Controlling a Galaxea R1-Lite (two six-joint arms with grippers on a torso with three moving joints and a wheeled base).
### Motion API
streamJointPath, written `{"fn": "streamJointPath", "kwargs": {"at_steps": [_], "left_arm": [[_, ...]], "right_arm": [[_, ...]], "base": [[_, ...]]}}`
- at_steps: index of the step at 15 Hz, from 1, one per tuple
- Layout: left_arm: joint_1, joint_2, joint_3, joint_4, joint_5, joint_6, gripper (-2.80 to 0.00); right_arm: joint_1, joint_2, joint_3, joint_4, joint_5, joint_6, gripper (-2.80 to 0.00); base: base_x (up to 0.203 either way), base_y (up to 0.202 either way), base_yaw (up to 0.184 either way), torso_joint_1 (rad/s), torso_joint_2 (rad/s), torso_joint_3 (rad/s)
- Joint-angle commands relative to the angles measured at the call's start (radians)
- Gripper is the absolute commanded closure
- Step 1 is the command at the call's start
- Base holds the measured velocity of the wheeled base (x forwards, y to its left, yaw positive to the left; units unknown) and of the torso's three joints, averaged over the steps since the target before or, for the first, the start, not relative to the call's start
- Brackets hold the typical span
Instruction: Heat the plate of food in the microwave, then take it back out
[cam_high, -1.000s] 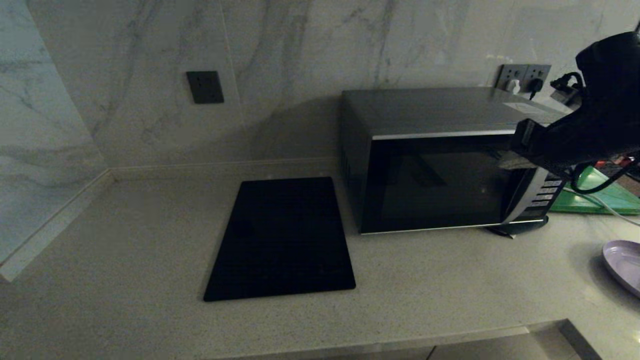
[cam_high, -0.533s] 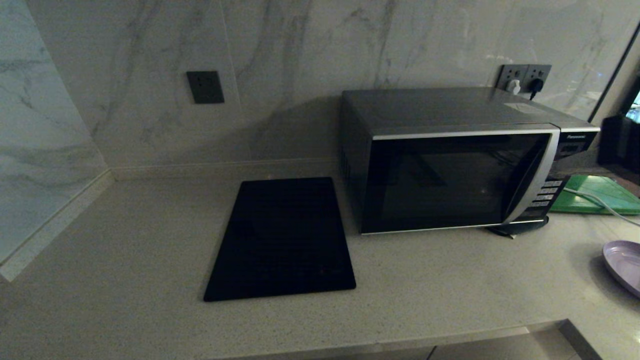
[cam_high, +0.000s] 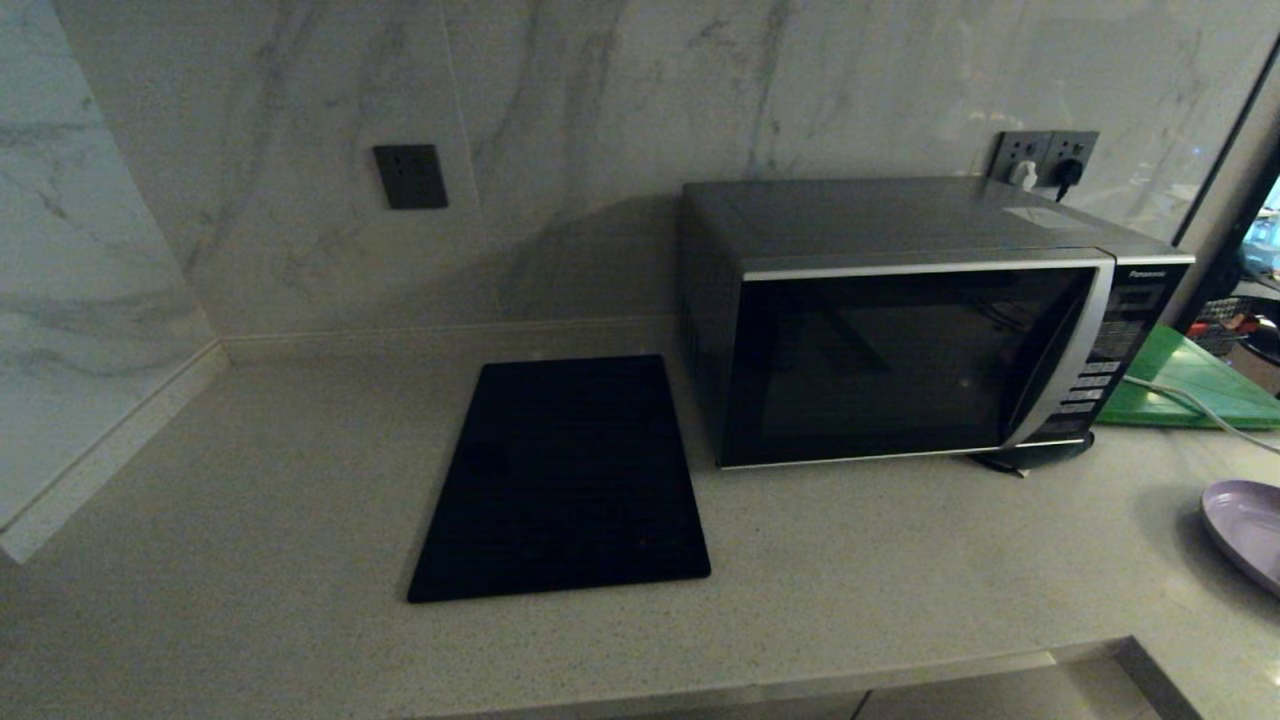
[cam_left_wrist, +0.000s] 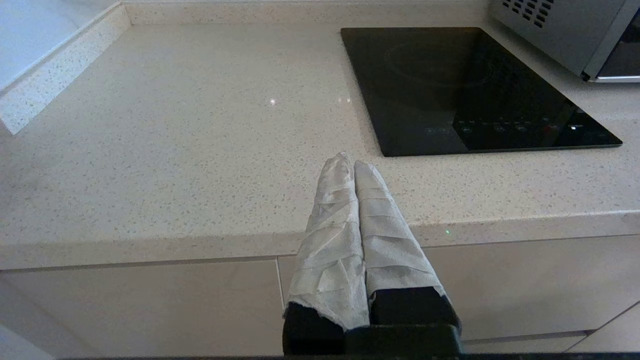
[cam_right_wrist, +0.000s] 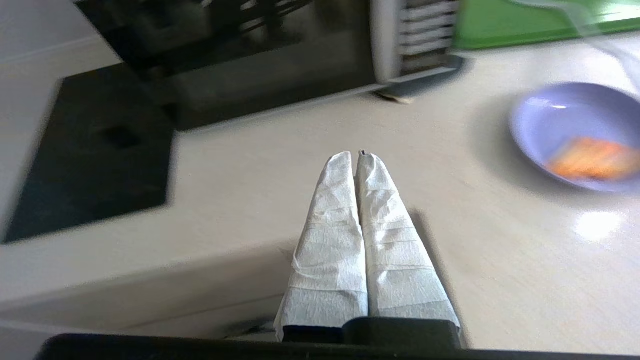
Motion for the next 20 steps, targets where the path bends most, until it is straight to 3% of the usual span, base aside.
{"fn": "streamJointPath", "kwargs": {"at_steps": [1, 4, 9, 12, 18, 20], "left_arm": [[0.000, 0.000, 0.000, 0.000, 0.000, -0.001, 0.00], [0.000, 0.000, 0.000, 0.000, 0.000, -0.001, 0.00], [0.000, 0.000, 0.000, 0.000, 0.000, -0.001, 0.00], [0.000, 0.000, 0.000, 0.000, -0.001, -0.001, 0.00], [0.000, 0.000, 0.000, 0.000, -0.001, -0.001, 0.00], [0.000, 0.000, 0.000, 0.000, 0.000, -0.001, 0.00]], "right_arm": [[-0.024, -0.287, 0.127, 0.037, -0.017, -0.015, 0.00], [-0.022, -0.428, 0.240, 0.117, -0.033, -0.032, 0.00], [-0.032, -0.624, 0.418, 0.122, -0.045, -0.117, 0.00], [-0.034, -0.630, 0.495, 0.019, -0.043, -0.084, 0.00], [-0.034, -0.630, 0.860, -0.350, -0.030, -0.124, 0.00], [-0.034, -0.630, 0.915, -0.424, 0.007, -0.081, 0.00]], "base": [[0.000, 0.000, 0.000, 0.000, 0.00, 0.000], [0.000, 0.000, 0.000, 0.000, 0.00, 0.000], [0.000, 0.000, 0.000, 0.000, 0.00, 0.000], [0.000, 0.000, 0.000, 0.000, 0.00, 0.000], [0.000, 0.000, 0.000, 0.000, 0.00, 0.000], [0.000, 0.000, 0.000, 0.000, 0.00, 0.000]]}}
